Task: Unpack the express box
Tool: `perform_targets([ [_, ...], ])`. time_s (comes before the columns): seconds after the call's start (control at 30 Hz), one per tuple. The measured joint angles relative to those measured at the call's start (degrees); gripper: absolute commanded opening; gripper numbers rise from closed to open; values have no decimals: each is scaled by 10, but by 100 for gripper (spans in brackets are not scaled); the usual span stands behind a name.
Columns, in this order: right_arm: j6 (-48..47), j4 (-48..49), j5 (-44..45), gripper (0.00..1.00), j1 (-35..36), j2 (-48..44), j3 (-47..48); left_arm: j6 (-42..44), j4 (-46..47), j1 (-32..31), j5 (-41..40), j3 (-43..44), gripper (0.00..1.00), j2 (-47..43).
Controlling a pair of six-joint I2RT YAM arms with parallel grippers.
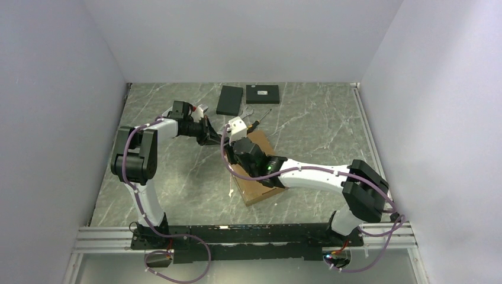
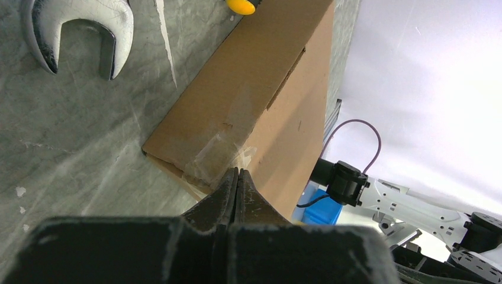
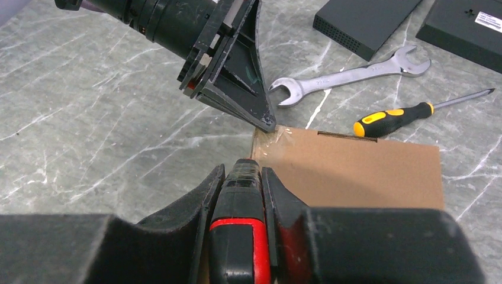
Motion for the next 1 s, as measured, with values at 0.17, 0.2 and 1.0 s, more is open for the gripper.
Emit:
perform_targets([
  [0.17, 0, -1, 2, 0, 0, 2, 1, 0, -1, -2, 0, 0, 0, 0],
  [0.2, 0, -1, 3, 0, 1, 2, 1, 0, -2, -2, 0, 1, 0, 0],
  [1.0, -1, -40, 63, 0, 34, 10, 19, 13, -27, -3, -15, 13, 0, 1],
])
